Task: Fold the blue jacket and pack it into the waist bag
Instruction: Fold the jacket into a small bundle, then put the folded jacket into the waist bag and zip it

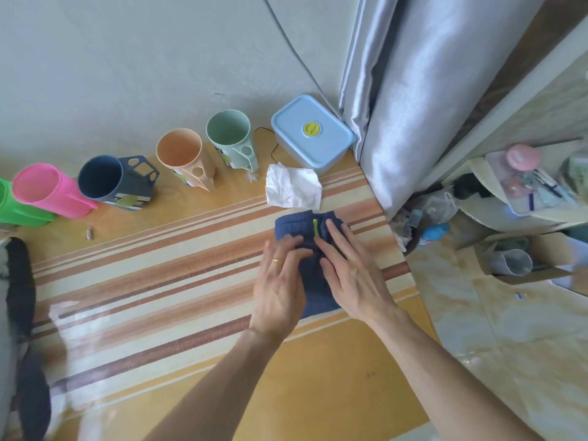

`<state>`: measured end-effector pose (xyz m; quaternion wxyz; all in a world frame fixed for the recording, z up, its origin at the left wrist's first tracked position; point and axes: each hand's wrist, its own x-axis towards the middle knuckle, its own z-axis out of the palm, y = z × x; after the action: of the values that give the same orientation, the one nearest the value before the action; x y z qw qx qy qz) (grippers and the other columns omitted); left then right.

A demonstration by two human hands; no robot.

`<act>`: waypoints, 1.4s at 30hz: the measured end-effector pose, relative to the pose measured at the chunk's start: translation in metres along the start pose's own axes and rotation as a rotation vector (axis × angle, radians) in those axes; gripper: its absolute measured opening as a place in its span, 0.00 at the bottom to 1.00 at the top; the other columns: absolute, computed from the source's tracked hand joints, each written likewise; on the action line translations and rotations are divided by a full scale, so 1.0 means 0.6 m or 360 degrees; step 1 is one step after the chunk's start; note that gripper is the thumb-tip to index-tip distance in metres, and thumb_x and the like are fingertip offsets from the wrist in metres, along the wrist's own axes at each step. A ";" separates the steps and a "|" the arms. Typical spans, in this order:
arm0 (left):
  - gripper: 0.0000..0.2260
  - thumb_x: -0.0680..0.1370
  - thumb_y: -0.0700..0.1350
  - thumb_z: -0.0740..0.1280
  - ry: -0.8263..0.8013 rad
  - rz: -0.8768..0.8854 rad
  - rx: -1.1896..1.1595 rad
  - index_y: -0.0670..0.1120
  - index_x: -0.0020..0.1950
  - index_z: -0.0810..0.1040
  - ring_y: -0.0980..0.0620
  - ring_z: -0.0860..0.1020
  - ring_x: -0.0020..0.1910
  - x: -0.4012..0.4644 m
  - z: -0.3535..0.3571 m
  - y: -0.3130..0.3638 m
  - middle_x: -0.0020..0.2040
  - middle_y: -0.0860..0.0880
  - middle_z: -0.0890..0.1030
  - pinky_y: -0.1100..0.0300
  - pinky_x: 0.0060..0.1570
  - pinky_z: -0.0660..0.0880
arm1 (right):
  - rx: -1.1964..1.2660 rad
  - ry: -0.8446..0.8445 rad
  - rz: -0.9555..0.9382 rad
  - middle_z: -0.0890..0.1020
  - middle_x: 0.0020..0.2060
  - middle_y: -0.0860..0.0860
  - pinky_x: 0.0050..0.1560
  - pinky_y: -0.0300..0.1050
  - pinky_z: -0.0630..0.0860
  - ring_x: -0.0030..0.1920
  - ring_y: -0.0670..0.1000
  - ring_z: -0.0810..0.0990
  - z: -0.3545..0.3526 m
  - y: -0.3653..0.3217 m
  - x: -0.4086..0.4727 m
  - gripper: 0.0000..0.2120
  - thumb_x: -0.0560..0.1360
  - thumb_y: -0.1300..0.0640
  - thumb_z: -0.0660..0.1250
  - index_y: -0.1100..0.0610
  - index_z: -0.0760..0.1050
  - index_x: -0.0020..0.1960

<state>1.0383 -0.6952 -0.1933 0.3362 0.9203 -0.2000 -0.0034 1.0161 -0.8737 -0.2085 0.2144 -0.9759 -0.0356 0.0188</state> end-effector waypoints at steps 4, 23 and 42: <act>0.25 0.86 0.53 0.49 -0.0287 -0.0112 0.0487 0.52 0.84 0.55 0.45 0.47 0.84 0.002 0.039 -0.025 0.85 0.48 0.51 0.45 0.81 0.53 | -0.0153 -0.0069 0.0035 0.53 0.83 0.52 0.76 0.60 0.62 0.83 0.57 0.52 0.023 0.030 -0.019 0.27 0.85 0.42 0.49 0.47 0.51 0.83; 0.12 0.79 0.45 0.72 -0.0211 -0.1497 -0.1702 0.51 0.62 0.81 0.49 0.85 0.59 -0.106 -0.157 0.013 0.57 0.51 0.88 0.49 0.60 0.80 | 0.0653 -0.0042 0.0039 0.58 0.80 0.48 0.72 0.42 0.70 0.79 0.44 0.59 -0.031 -0.171 -0.076 0.26 0.83 0.46 0.59 0.40 0.58 0.80; 0.13 0.82 0.53 0.59 0.0012 -0.1415 0.0496 0.54 0.59 0.82 0.40 0.68 0.71 -0.426 -0.647 -0.435 0.72 0.42 0.71 0.48 0.69 0.67 | 0.1709 -0.0462 0.0492 0.80 0.64 0.40 0.62 0.46 0.80 0.61 0.41 0.80 0.110 -0.825 0.000 0.29 0.72 0.59 0.78 0.37 0.75 0.66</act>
<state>0.9531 -0.1794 -0.0873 0.1608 0.9562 0.2165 -0.1138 0.9820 -0.3980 -0.0605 0.6674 -0.7115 0.0928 0.1991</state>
